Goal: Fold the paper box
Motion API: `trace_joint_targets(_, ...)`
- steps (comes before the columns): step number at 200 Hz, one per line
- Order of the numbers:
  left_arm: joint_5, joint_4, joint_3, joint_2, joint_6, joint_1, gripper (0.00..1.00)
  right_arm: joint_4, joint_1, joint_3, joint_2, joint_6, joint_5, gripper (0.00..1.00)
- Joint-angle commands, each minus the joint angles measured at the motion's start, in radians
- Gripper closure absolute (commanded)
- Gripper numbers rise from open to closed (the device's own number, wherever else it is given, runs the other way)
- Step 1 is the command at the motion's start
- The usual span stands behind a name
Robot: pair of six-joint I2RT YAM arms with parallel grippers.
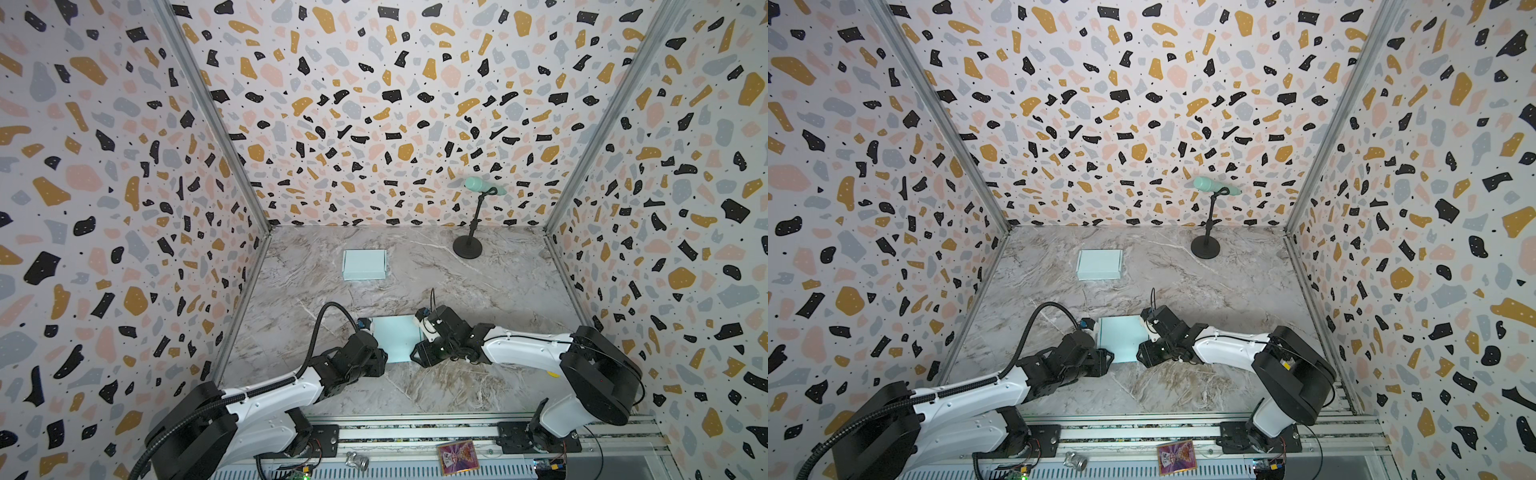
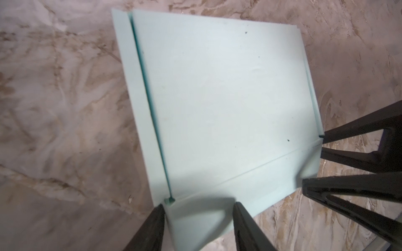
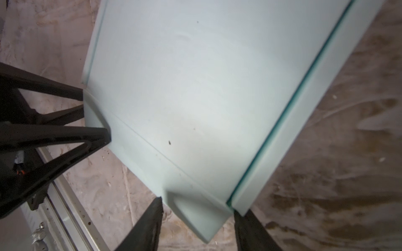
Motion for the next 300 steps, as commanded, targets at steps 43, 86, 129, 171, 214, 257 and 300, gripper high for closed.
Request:
trace_joint_targets(43,0.000,0.048,-0.013,0.004,0.011,-0.006,0.49,0.002,0.000,-0.013,-0.066,0.008,0.001,0.40)
trace_joint_targets(86,-0.004,0.049,-0.013,0.014,0.018,-0.005,0.49,-0.041,-0.022,-0.027,-0.116,0.003,0.009,0.33)
trace_joint_targets(129,0.000,0.050,-0.013,0.019,0.023,-0.002,0.49,-0.122,-0.066,-0.014,-0.169,-0.046,0.061,0.30)
trace_joint_targets(171,-0.001,0.049,-0.019,0.009,0.022,-0.002,0.49,-0.157,-0.132,0.149,-0.085,-0.157,0.080,0.29)
trace_joint_targets(214,-0.003,0.064,-0.025,0.006,0.020,-0.003,0.49,-0.151,-0.148,0.322,0.094,-0.233,0.074,0.29)
trace_joint_targets(257,-0.005,0.073,-0.031,0.009,0.018,-0.003,0.50,-0.098,-0.179,0.388,0.200,-0.241,0.006,0.24)
trace_joint_targets(300,-0.004,0.081,-0.031,0.019,0.021,-0.001,0.51,-0.096,-0.180,0.383,0.258,-0.255,-0.014,0.24)
